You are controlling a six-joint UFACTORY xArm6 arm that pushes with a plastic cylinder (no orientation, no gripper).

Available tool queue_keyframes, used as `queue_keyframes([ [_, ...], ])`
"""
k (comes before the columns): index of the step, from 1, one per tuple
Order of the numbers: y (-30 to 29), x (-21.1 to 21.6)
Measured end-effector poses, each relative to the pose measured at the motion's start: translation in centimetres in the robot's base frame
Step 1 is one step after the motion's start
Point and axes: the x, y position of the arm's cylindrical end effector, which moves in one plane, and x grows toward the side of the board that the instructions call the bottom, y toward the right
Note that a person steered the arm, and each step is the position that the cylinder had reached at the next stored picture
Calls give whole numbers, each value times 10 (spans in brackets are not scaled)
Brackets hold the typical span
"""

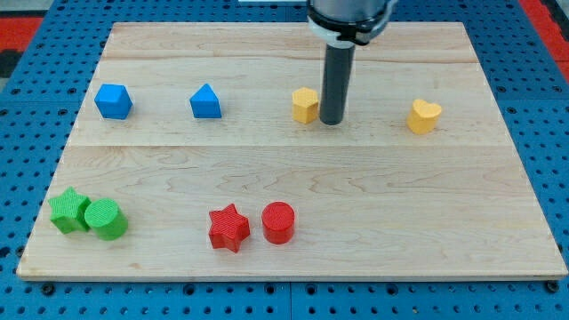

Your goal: Slightly move the yellow heart up

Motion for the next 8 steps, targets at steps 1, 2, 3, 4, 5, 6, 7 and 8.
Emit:
queue_keyframes([
  [1,3,2],
  [2,69,51],
  [3,168,61],
  [4,174,45],
  [5,124,43],
  [6,99,38],
  [7,142,35],
  [8,146,5],
])
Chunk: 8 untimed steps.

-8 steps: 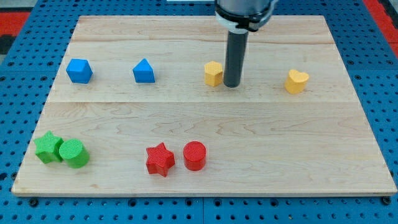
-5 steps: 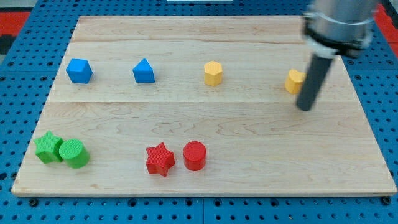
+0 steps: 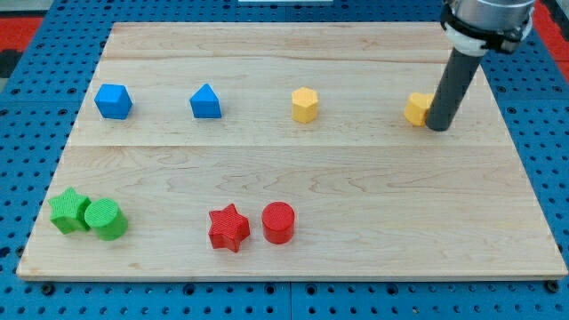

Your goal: Slightly move the yellow heart up

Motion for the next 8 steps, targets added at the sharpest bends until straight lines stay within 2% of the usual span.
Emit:
queue_keyframes([
  [1,10,-3],
  [2,34,12],
  [4,35,13],
  [5,39,28],
  [6,36,73],
  [8,-42,151],
])
